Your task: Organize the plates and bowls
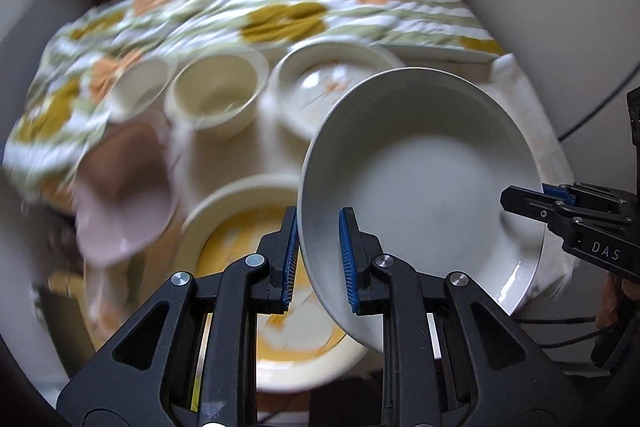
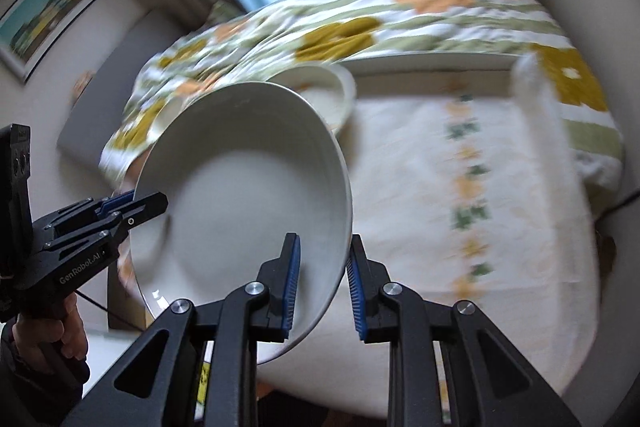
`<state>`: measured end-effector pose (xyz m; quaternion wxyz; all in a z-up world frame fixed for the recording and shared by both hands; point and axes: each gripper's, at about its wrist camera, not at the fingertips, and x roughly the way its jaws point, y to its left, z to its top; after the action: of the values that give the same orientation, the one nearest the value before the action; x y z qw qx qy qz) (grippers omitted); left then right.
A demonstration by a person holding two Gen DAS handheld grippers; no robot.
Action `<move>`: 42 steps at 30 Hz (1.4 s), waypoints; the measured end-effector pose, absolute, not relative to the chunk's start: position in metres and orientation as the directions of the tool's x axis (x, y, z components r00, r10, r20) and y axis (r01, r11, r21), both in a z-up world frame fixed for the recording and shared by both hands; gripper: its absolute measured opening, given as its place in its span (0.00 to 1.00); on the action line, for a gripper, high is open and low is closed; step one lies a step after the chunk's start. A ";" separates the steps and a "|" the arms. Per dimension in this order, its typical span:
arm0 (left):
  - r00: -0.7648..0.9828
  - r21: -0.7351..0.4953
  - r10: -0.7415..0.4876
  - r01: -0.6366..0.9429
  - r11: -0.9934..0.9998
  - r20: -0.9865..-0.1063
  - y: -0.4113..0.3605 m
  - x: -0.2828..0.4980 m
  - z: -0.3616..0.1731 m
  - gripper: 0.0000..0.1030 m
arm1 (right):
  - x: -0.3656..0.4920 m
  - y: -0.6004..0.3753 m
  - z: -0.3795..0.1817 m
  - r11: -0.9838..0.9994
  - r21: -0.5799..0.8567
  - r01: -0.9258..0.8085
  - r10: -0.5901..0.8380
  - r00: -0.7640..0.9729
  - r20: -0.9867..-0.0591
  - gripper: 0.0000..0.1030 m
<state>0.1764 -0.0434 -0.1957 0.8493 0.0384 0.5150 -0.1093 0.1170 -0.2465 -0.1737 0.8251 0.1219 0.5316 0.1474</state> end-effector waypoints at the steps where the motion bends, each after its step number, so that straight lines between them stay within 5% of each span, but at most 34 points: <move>1: 0.441 -0.051 -0.139 0.206 0.977 -0.887 -0.032 0.171 -0.200 0.17 | 0.116 -0.239 -0.177 0.923 0.362 -0.127 0.383 0.378 -0.843 0.21; 10: 0.372 -0.110 -0.151 0.128 0.986 -0.916 0.044 0.151 -0.252 0.17 | 0.109 -0.171 -0.210 0.921 0.355 -0.157 0.387 0.301 -0.871 0.21; 22: 0.333 -0.111 -0.157 0.155 0.982 -0.930 0.048 0.172 -0.288 0.17 | 0.116 -0.142 -0.226 0.960 0.248 -0.128 0.276 0.307 -0.911 0.21; 42: 0.463 0.224 0.083 0.258 0.940 -0.882 0.020 0.160 -0.294 0.17 | 0.116 -0.114 -0.231 0.974 0.062 -0.218 0.137 0.350 -0.927 0.21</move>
<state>0.1596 0.0203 -0.2944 0.8391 0.1657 0.5155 -0.0521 0.1155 -0.1140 -0.2310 0.8207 -0.0361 0.5598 0.1083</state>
